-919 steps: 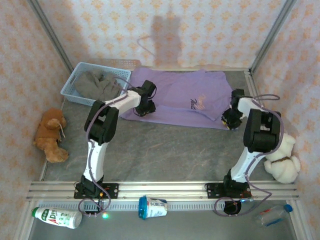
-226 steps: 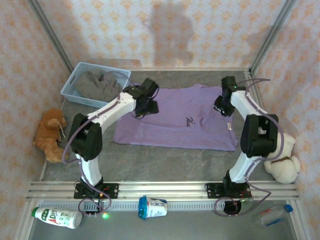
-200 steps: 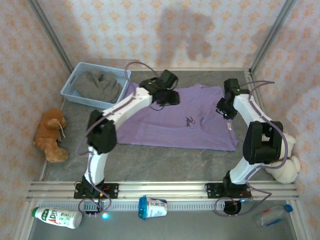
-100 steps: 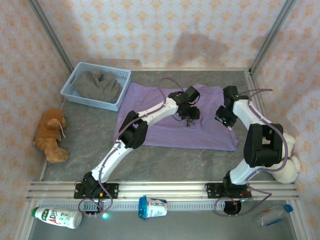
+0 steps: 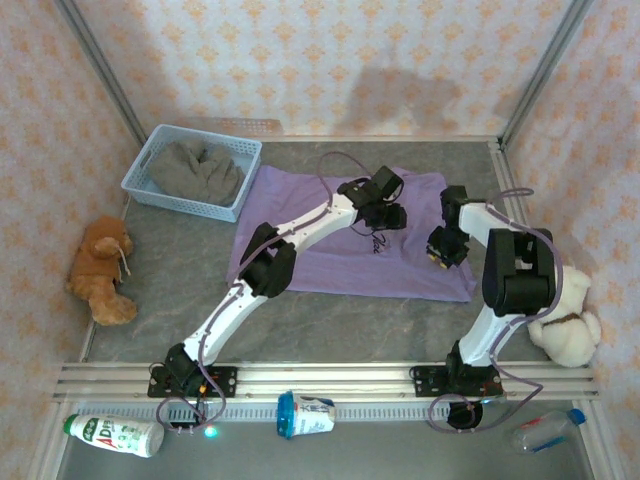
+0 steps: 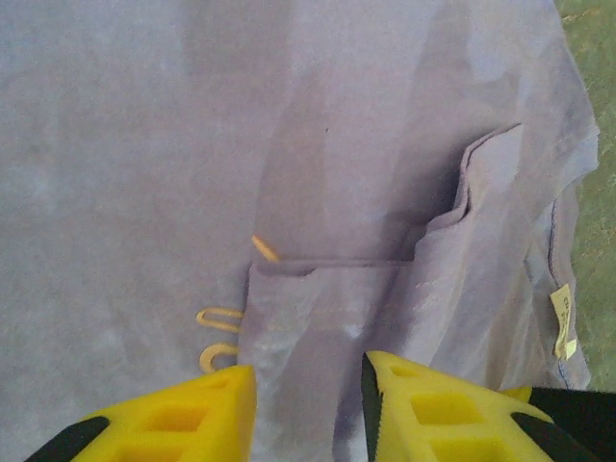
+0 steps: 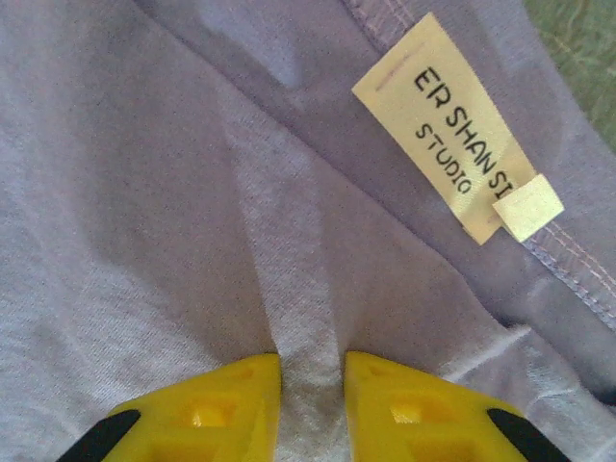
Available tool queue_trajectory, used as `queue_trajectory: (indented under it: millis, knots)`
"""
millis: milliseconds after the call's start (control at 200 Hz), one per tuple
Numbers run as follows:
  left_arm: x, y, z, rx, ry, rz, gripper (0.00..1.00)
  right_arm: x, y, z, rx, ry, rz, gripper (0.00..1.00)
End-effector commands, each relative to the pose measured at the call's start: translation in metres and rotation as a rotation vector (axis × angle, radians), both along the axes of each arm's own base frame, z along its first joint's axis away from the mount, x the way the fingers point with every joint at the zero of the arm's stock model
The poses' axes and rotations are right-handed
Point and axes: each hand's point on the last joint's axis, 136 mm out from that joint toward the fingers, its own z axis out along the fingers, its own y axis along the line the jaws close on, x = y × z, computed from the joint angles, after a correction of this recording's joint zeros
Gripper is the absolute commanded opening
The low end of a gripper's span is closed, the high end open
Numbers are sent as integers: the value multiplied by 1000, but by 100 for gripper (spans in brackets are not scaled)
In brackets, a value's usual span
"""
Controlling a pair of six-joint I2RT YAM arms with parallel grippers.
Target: Fold and stack the mixed laundry pile
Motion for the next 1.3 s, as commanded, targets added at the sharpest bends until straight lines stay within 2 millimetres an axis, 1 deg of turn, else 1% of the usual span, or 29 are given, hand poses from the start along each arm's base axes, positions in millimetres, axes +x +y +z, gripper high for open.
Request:
queue_trajectory:
  millis: [0,105,220,305,385,405,445,485,595,650,781,861,936,1046,1176,1276,1286,1296]
  knots:
    - [0,-8,-7,-13,12,-5,32,0,-3,-4,-5,10,-16,25]
    - [0,-12,-9,-28,18,-8,30,-1,-3,-5,-4,15,-12,25]
    - [0,-11,-13,-20,21,0,30,-2,-2,-6,1,19,-10,25]
    - [0,-10,-16,-19,28,4,27,-1,-2,-6,1,18,-10,25]
    - [0,-11,-15,-25,29,5,20,-1,-2,-6,3,19,-8,25]
    - [1,-12,-13,-28,26,6,13,-1,-2,-6,2,21,-7,25]
    - [2,-12,-8,-31,17,8,4,-1,-2,-6,2,21,-8,25]
    - [3,-12,-4,-33,7,11,0,-1,-2,-7,2,22,-8,25]
    - [8,-8,11,-23,-35,24,0,-2,-4,-8,3,25,-13,25]
    - [11,-3,18,-6,-55,36,0,-2,-5,-8,2,27,-14,24]
    - [17,22,32,84,-102,79,0,-4,-8,-8,-9,40,-21,24]
    - [22,40,32,142,-119,119,0,-6,-10,-9,-13,48,-29,24]
    - [25,50,26,159,-105,154,0,-6,-10,-9,-10,47,-30,24]
    - [25,51,21,155,-84,181,0,-5,-10,-9,-9,46,-35,24]
    - [27,58,24,175,-92,215,0,-4,-11,-8,-14,48,-39,24]
    - [26,59,23,177,-87,220,0,-3,-10,-8,-11,47,-46,24]
    - [26,59,23,176,-85,219,2,-3,-10,-8,-10,47,-47,24]
    - [25,58,23,174,-83,218,7,-2,-10,-8,-9,44,-45,25]
